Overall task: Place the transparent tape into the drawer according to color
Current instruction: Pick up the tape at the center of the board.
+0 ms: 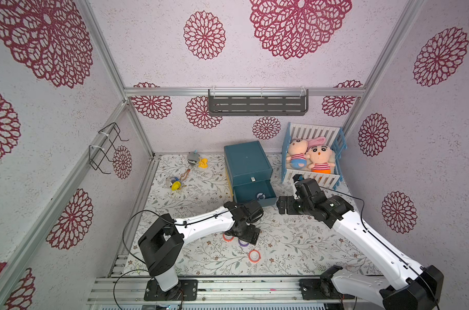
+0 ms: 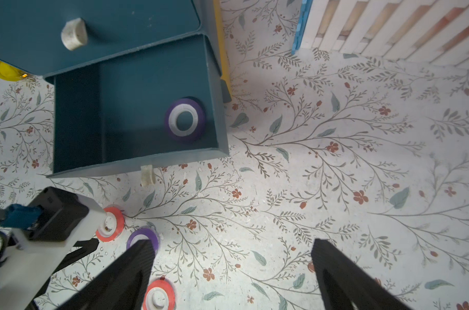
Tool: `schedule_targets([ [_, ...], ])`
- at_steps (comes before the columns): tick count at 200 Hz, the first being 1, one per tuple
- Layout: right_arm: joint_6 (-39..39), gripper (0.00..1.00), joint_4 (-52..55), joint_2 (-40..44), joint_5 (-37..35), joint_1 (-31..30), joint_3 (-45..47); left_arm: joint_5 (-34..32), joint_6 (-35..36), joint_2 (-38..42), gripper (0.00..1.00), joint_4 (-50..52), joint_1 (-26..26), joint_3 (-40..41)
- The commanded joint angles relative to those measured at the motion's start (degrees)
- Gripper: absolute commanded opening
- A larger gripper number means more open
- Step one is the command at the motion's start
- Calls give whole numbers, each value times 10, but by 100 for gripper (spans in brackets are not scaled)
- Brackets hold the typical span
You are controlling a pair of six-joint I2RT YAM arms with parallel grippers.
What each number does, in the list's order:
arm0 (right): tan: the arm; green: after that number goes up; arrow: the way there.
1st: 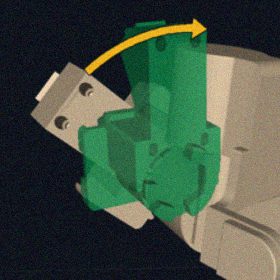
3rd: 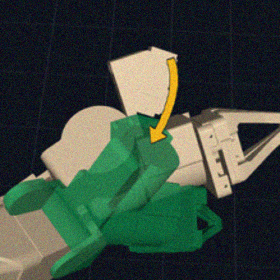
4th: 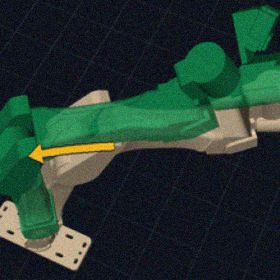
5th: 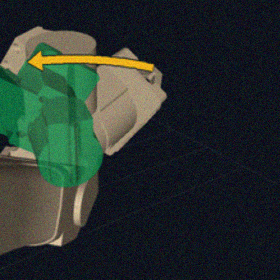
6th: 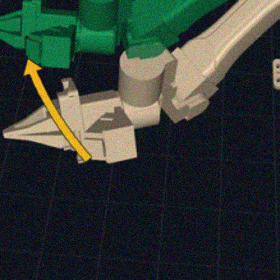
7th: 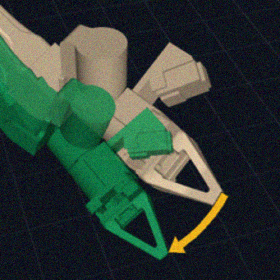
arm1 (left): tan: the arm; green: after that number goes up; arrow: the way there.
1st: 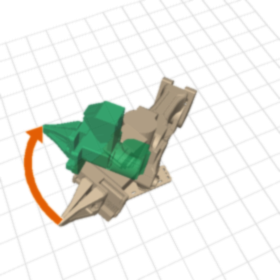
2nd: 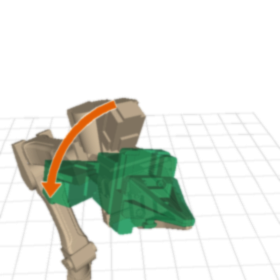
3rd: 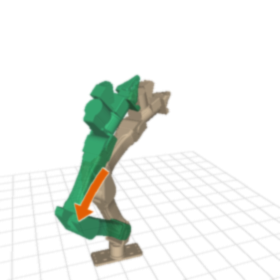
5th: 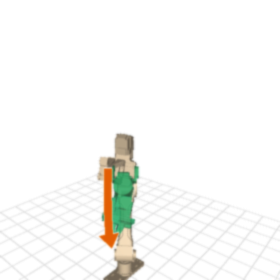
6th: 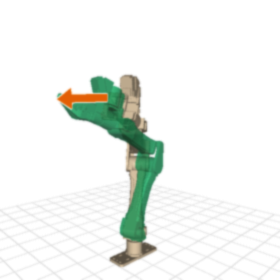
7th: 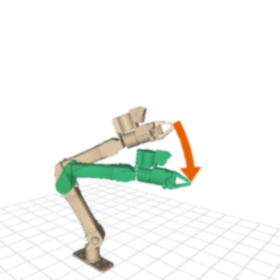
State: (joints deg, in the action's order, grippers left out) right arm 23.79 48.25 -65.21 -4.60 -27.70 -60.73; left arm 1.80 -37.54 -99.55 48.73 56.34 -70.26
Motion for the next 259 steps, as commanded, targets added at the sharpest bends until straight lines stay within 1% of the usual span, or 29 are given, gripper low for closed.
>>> schedule_targets([
  [1,8,99,4,25,-2,14,-3,-1,3,-23,92,-17,15,-16],
  [26,6,99,11,35,-3,26,-3,14,-9,-47,87,-41,17,-15],
  [50,5,99,16,44,-6,34,0,15,-15,-60,82,-55,19,-21],
  [134,-4,99,26,68,-2,60,-1,0,-18,-96,70,-41,35,-43],
  [193,-7,99,26,78,3,70,0,-39,-21,-100,69,-11,43,-41],
  [240,-10,99,23,78,6,76,0,-26,-19,-120,66,-14,45,-43],
  [259,-12,99,25,80,5,78,-1,-27,-20,-123,63,-10,45,-44],
])
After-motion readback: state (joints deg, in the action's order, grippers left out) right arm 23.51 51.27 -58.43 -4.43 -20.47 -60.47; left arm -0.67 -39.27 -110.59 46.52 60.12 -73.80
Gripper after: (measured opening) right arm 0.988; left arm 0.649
